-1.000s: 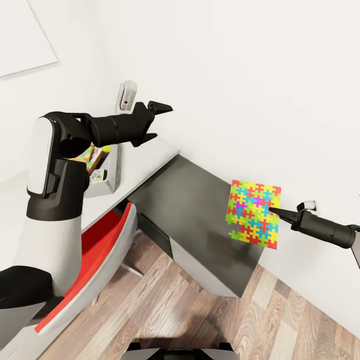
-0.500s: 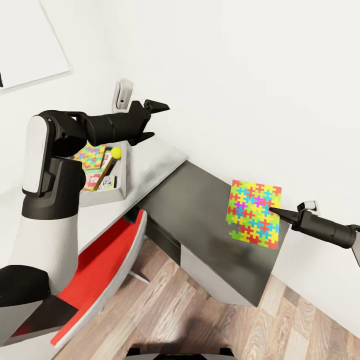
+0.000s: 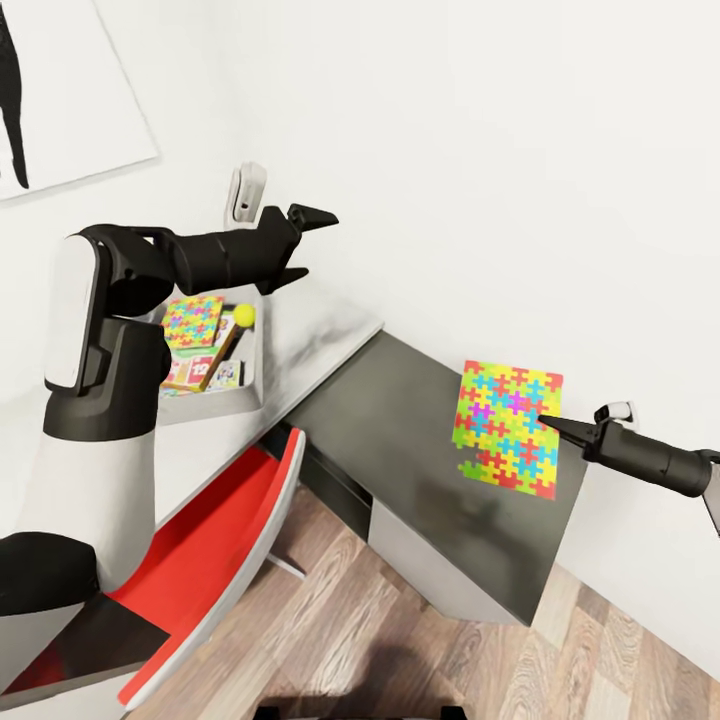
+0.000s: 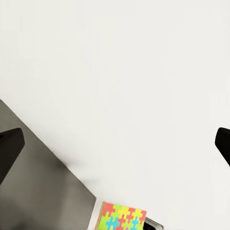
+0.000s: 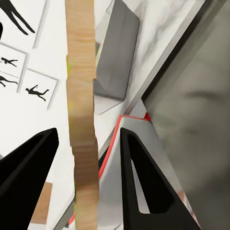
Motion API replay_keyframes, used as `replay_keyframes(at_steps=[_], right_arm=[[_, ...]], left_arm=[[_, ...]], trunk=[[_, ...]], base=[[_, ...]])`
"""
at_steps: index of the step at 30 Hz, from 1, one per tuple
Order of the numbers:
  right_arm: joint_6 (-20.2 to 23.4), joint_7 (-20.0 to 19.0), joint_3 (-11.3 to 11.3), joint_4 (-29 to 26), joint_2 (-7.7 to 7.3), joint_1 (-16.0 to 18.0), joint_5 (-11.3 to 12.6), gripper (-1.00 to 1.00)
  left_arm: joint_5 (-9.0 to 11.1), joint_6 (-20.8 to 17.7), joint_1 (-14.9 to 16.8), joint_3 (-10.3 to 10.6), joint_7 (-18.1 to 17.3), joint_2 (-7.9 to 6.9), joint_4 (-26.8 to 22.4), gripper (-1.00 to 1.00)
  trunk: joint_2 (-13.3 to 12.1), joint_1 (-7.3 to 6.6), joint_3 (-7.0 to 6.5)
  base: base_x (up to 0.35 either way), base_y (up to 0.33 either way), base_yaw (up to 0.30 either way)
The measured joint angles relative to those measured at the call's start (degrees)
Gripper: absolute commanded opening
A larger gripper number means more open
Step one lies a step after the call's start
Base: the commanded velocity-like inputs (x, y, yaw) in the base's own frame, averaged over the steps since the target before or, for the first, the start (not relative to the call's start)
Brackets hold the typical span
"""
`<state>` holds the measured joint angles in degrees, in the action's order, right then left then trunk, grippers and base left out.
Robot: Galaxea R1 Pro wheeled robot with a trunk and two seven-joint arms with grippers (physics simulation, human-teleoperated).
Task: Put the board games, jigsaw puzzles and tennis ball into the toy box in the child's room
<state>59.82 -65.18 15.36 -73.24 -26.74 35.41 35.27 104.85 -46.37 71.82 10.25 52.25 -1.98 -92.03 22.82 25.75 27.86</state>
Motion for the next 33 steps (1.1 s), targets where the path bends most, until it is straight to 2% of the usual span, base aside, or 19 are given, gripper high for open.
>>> replay_keyframes(at_steps=[5,9,13,14,16,17,21,22,26,27,31,33], right_arm=[[0.01,0.12,-0.05,0.54,0.13,0.16,-0.05,-1.00],[0.01,0.86,-0.15,1.00,0.62,0.56,0.00,-1.00],[0.03,4.53,-0.31,1.40,3.13,2.52,0.16,-1.00],[0.02,4.58,-0.31,1.41,3.16,2.55,0.10,-1.00],[0.04,7.65,-0.28,1.62,4.94,4.61,0.20,-1.00],[0.02,7.70,-0.28,1.63,4.97,4.64,0.12,-1.00],[0.01,13.30,-0.38,2.75,7.83,8.06,0.26,-1.00],[0.01,13.34,-0.38,2.76,7.85,8.08,0.23,-1.00],[0.02,16.04,-0.45,3.54,9.24,10.75,0.45,-1.00],[-0.01,16.05,-0.45,3.55,9.25,10.77,0.30,-1.00],[0.01,17.20,-0.47,3.95,9.83,13.33,0.54,-1.00],[0.01,17.38,-0.48,4.08,9.95,13.99,0.55,-1.00]], left_arm=[[0.00,-0.08,-0.32,0.01,0.00,-0.18,0.01,1.00],[0.00,-0.13,-1.07,-0.04,-0.08,-0.98,0.02,1.00],[0.02,-0.22,-1.89,-0.11,-0.26,-3.11,0.00,1.00],[0.05,-0.20,-1.89,-0.11,-0.26,-3.13,0.00,1.00],[0.08,-0.24,-2.13,-0.15,-0.33,-4.23,-0.02,1.00],[0.12,-0.23,-2.13,-0.15,-0.33,-4.25,-0.02,1.00],[0.55,-0.40,-2.45,-0.30,-0.85,-6.71,-0.04,1.00],[0.59,-0.38,-2.46,-0.30,-0.85,-6.73,-0.04,1.00],[0.82,-0.49,-2.63,-0.86,-2.10,-9.62,-0.03,1.00],[0.86,-0.48,-2.64,-0.86,-2.11,-9.65,-0.03,1.00],[0.96,-0.53,-3.01,-1.46,-2.79,-12.22,0.01,1.00],[1.01,-0.54,-3.21,-1.56,-2.90,-12.84,0.01,1.00]], trunk=[[0.00,0.00,-0.32],[0.00,0.00,-0.46],[-0.01,0.01,-0.63],[0.00,0.00,-0.67],[-0.01,0.01,-0.77],[0.00,0.00,-0.82],[-0.01,0.00,-1.02],[0.00,0.00,-1.08],[0.00,0.00,-1.29],[0.00,0.00,-1.34],[0.00,0.00,-1.56],[-0.01,0.00,-1.67]], base=[[0.004,0.009,0.014],[0.002,0.004,0.038],[0.001,0.002,0.128],[0.001,0.001,0.166],[0.000,0.001,0.189],[0.000,0.001,0.195],[0.000,0.001,0.216],[0.000,0.000,0.227],[0.000,0.000,0.237],[0.000,0.000,0.242],[0.000,0.000,0.247],[0.000,0.000,0.250]])
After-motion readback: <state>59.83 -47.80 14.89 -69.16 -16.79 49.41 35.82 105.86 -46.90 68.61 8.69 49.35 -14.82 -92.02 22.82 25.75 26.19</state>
